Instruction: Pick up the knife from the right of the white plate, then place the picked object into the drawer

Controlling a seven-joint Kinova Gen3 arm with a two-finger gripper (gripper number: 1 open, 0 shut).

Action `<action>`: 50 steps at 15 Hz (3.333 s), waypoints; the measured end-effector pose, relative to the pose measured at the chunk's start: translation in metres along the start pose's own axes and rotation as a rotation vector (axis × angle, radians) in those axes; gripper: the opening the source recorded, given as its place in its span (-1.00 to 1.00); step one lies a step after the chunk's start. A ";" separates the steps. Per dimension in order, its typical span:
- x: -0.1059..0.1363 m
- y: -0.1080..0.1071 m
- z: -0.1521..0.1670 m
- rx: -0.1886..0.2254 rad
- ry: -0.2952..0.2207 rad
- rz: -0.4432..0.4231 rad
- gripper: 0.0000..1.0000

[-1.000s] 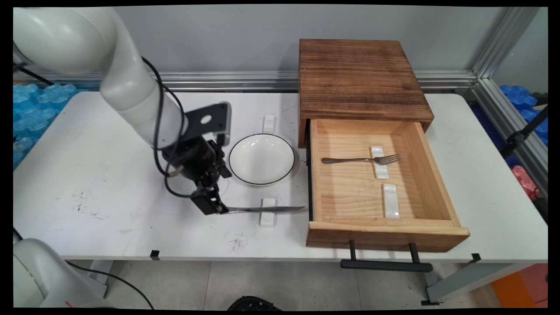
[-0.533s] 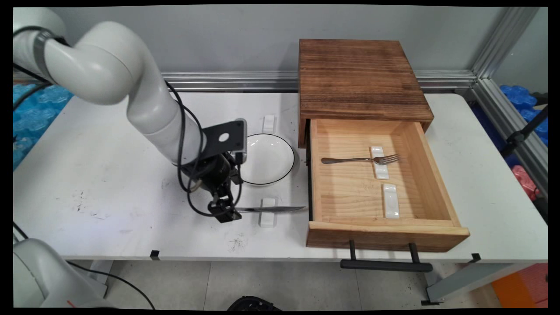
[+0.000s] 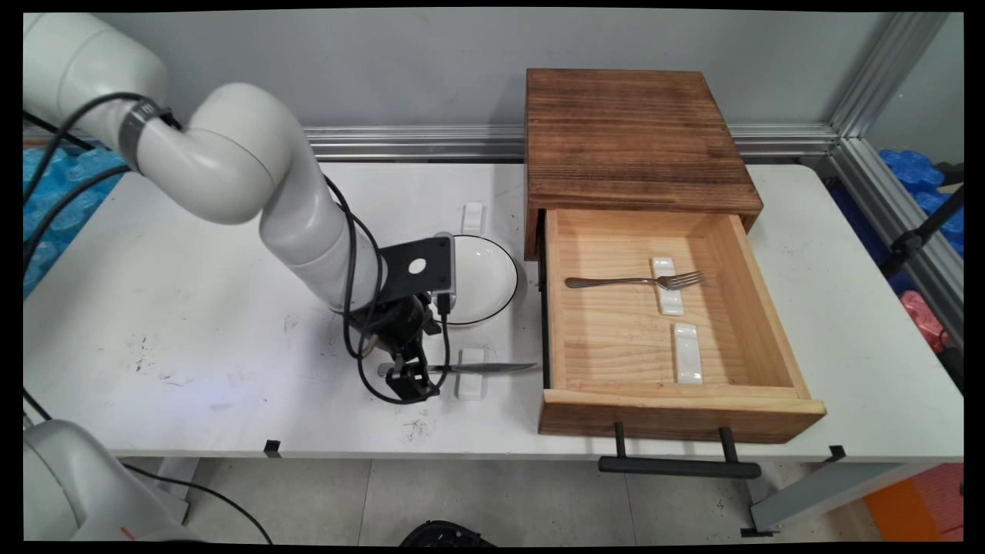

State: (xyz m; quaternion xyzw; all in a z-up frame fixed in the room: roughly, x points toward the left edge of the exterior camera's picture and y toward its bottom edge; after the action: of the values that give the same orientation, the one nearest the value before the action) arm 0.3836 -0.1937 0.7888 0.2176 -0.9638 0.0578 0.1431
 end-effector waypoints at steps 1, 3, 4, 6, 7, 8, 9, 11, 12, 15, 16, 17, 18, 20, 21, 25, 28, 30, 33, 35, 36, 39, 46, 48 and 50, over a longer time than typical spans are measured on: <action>0.001 0.001 0.004 0.002 -0.003 0.003 1.00; 0.002 0.002 0.010 0.005 -0.008 0.007 1.00; 0.003 0.002 0.011 0.005 -0.009 0.008 1.00; 0.004 0.003 0.015 0.007 -0.012 0.010 1.00; 0.004 0.003 0.016 0.008 -0.014 0.010 1.00; 0.005 0.003 0.017 0.008 -0.014 0.010 1.00; 0.005 0.002 0.018 0.010 -0.014 0.010 1.00; 0.006 0.002 0.019 0.011 -0.012 0.007 1.00; 0.007 0.001 0.019 0.012 -0.011 0.005 1.00; 0.007 0.001 0.019 0.010 -0.011 0.001 -1.00; 0.007 0.001 0.019 0.009 -0.011 0.000 -1.00; 0.007 0.001 0.019 0.008 -0.012 0.000 -1.00; 0.007 0.002 0.018 0.007 -0.012 0.001 -1.00; 0.006 0.002 0.018 0.005 -0.013 0.001 -1.00; 0.006 0.002 0.018 0.005 -0.014 0.002 -1.00; 0.006 0.002 0.016 0.003 -0.014 0.006 -1.00; 0.006 0.001 0.013 0.005 -0.014 0.011 -1.00; 0.006 0.000 0.008 0.007 -0.014 0.017 -1.00; 0.003 -0.001 -0.006 0.008 -0.022 0.028 -1.00; -0.003 -0.001 -0.018 0.006 -0.033 0.039 -1.00; -0.007 -0.001 -0.027 0.003 -0.039 0.046 -1.00; -0.020 -0.001 -0.055 -0.006 -0.053 0.064 -1.00; -0.008 0.000 -0.123 -0.037 -0.010 0.054 -1.00; 0.003 -0.001 -0.139 -0.043 0.017 0.039 -1.00; 0.023 -0.003 -0.156 -0.042 0.059 0.006 -1.00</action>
State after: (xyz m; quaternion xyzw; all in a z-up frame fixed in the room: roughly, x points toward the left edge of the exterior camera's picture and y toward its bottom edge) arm 0.4036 -0.1788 0.9443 0.2100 -0.9607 0.0446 0.1760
